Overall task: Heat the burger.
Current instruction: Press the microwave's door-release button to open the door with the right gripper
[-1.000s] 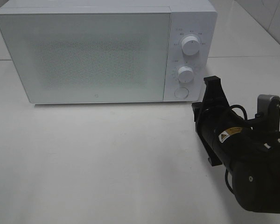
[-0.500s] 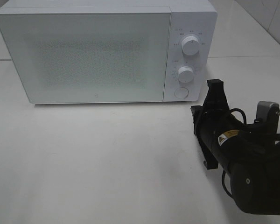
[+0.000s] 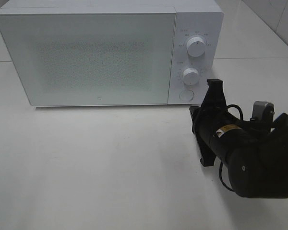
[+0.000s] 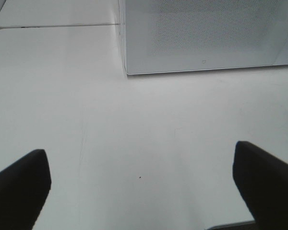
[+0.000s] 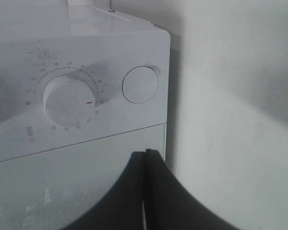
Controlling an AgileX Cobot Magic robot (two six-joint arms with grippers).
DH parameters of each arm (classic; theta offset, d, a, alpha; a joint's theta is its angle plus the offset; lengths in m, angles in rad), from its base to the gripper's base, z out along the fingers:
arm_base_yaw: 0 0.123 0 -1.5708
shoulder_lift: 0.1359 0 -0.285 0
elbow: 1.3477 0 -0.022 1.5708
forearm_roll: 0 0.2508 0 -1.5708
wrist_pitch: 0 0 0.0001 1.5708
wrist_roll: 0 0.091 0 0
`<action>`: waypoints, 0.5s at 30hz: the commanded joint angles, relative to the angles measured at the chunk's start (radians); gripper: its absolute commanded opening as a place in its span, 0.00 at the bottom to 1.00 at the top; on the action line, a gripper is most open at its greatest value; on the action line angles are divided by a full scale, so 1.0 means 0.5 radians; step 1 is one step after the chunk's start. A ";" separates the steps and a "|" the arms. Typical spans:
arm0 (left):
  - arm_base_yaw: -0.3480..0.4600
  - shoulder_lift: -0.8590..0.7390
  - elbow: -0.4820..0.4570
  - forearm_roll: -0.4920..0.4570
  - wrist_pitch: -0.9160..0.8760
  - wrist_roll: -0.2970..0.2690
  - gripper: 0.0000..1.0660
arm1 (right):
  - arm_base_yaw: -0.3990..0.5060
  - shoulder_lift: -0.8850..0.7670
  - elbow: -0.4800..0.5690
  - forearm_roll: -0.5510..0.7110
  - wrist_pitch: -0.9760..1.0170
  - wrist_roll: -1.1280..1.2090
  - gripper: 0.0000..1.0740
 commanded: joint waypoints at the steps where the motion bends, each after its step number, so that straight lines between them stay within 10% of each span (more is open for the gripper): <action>1: 0.002 -0.048 0.006 -0.004 -0.020 -0.004 0.92 | -0.130 0.038 -0.100 -0.224 0.134 -0.010 0.00; 15: 0.002 -0.048 0.006 -0.004 -0.020 -0.004 0.92 | -0.430 0.224 -0.346 -0.550 0.258 0.020 0.00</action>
